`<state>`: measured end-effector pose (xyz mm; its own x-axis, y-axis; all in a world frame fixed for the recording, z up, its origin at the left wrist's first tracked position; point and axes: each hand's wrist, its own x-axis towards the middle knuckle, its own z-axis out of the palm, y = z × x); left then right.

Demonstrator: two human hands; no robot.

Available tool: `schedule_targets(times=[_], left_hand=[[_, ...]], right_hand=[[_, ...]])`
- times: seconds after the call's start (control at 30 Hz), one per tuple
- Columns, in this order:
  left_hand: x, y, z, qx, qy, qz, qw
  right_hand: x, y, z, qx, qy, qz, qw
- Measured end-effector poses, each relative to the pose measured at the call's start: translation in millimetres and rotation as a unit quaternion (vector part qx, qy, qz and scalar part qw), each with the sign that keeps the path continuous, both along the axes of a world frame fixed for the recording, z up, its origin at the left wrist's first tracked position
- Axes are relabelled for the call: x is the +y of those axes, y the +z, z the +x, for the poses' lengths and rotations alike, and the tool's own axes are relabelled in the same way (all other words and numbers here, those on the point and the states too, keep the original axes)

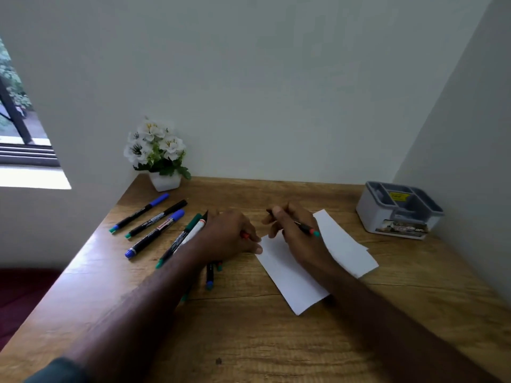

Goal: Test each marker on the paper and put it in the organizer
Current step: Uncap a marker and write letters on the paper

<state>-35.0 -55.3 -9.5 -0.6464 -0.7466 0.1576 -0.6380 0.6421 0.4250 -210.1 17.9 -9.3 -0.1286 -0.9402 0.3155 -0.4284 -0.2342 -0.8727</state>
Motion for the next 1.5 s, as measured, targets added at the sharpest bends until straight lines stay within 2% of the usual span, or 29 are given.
schedule_targets(times=[0.2,0.33,0.43,0.53,0.7,0.97,1.23,1.43,1.5], left_hand=[[-10.3,-3.2,5.2,0.044,0.07,0.012,0.997],[-11.4,-3.0,6.9,0.04,0.105,-0.004,0.994],[-13.7,-3.5,8.8,0.031,0.111,0.021,0.993],[-14.1,-2.8,9.1,0.031,0.113,0.047,0.992],[-12.1,-3.3,12.4,0.033,0.12,0.039,0.992],[-13.2,-6.2,12.6,0.052,0.144,0.053,0.987],[-14.7,-9.8,14.5,0.026,0.193,0.016,0.981],[-15.0,-6.7,12.0,0.022,0.191,0.031,0.981],[-14.3,-5.2,11.2,0.027,0.192,0.039,0.98]], right_hand=[[-10.7,-18.0,-7.7,0.002,-0.034,0.033,0.999],[-13.6,-22.9,-7.3,0.057,-0.008,0.02,0.998],[-5.0,-26.4,-8.0,0.066,0.024,-0.015,0.997],[-2.3,-25.1,-6.7,0.078,0.014,-0.006,0.997],[-3.2,-14.5,2.8,0.077,-0.019,0.024,0.997],[-14.0,-12.1,8.8,0.044,0.042,0.03,0.998],[-17.1,-18.9,1.6,0.061,0.081,0.035,0.994],[-17.5,-19.0,4.9,0.102,0.078,0.023,0.992],[-16.8,-16.8,5.9,0.074,0.068,0.027,0.995]])
